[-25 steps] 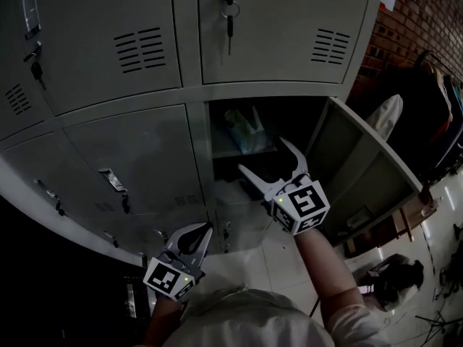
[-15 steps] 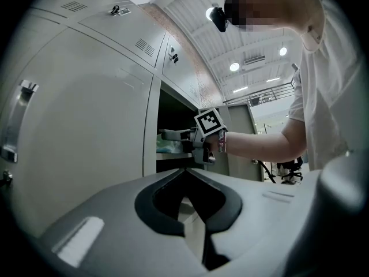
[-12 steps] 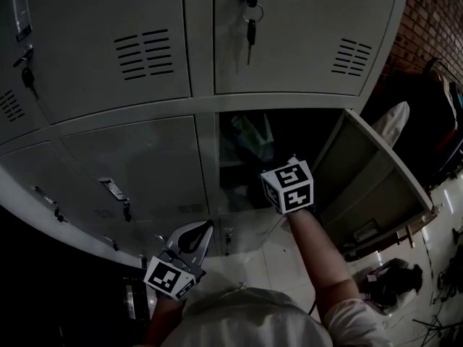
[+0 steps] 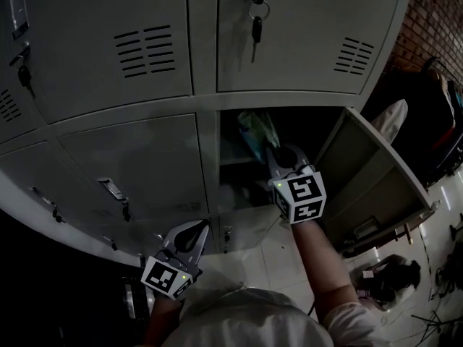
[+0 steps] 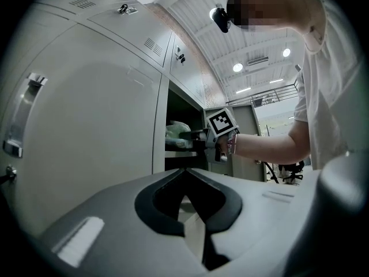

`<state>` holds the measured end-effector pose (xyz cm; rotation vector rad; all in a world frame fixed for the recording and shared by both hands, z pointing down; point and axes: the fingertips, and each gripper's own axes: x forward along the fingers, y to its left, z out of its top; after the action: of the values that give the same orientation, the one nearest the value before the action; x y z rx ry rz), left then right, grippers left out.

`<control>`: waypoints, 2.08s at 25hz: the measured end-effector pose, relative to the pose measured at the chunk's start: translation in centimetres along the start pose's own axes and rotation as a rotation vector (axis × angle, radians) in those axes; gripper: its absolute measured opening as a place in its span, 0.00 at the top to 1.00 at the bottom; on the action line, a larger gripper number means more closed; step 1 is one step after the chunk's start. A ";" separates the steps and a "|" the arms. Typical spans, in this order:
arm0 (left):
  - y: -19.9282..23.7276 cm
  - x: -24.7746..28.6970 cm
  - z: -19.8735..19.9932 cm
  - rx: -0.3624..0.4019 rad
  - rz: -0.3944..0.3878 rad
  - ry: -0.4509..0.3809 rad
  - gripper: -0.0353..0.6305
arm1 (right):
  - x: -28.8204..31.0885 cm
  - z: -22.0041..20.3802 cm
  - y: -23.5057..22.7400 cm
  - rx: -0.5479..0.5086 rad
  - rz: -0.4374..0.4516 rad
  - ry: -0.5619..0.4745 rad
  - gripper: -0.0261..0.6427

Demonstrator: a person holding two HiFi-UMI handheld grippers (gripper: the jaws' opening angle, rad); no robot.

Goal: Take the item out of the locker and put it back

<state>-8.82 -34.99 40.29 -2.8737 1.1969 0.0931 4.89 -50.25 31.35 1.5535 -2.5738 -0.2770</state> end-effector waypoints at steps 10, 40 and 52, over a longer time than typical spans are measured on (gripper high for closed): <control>-0.5 -4.6 1.4 0.024 0.007 -0.034 0.97 | -11.7 -1.1 6.5 0.077 0.025 -0.061 0.95; -25.5 -19.1 0.8 0.047 0.141 -0.008 0.97 | -42.6 -6.6 17.6 0.167 0.194 0.002 0.94; -25.5 -19.8 2.8 0.071 0.118 -0.020 0.97 | -42.8 -5.3 19.2 0.180 0.185 -0.014 0.94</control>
<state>-4.75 -2.89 38.86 -2.7339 1.3370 0.0802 9.22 -4.12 40.34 1.3535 -2.7966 -0.0385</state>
